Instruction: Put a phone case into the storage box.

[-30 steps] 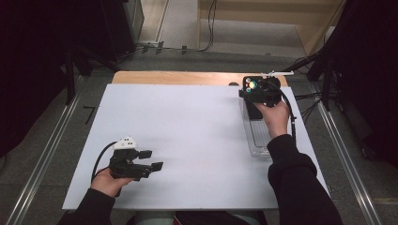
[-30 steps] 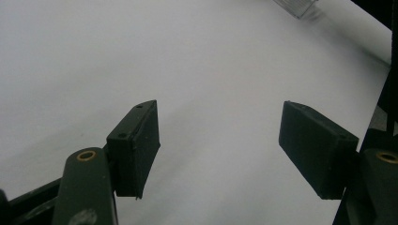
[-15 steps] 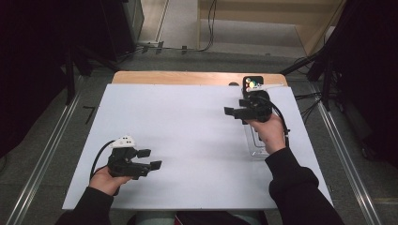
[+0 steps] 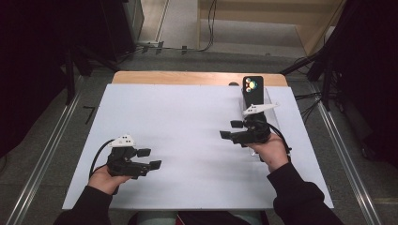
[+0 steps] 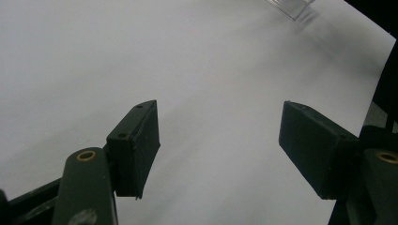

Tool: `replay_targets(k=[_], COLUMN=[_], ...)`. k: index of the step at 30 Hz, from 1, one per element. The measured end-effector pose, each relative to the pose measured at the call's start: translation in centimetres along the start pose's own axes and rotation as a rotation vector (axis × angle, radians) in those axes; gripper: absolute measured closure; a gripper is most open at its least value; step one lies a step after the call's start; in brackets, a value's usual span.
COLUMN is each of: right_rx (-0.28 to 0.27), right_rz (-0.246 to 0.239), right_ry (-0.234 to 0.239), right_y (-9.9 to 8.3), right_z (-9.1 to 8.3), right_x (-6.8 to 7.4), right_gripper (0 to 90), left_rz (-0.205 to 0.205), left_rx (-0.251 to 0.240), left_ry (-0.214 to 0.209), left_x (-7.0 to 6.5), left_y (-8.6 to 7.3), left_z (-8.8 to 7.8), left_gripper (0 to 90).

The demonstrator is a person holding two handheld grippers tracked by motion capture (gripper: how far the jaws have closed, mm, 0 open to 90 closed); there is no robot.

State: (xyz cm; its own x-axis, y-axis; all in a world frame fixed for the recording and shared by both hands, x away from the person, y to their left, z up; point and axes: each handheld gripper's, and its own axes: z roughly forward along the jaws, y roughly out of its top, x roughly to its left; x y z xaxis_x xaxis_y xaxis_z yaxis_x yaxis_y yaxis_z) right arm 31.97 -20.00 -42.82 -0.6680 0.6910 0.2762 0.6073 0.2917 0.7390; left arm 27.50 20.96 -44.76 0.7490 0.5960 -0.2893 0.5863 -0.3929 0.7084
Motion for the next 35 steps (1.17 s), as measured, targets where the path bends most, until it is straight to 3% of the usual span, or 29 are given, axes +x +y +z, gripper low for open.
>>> replay_targets(k=[8,24,35], right_rx=[0.014,0.047,0.043], right_rz=[-0.01,-0.068,-0.053], right_ry=[0.052,0.061,0.049], right_y=[-2.3,-6.9,-8.8], right_z=[-1.2,-3.0,-3.8], right_x=[0.9,1.8,1.4], right_gripper=[28.9,27.1,26.6], left_rz=[0.008,0.017,0.028], left_rx=[-0.002,0.003,0.019], left_ry=[-0.016,-0.041,-0.053], left_x=[-0.4,-1.0,-1.4], left_y=[-0.1,-0.8,-1.2], left_z=[0.1,-0.2,-0.2], left_gripper=[29.6,29.6,29.6])
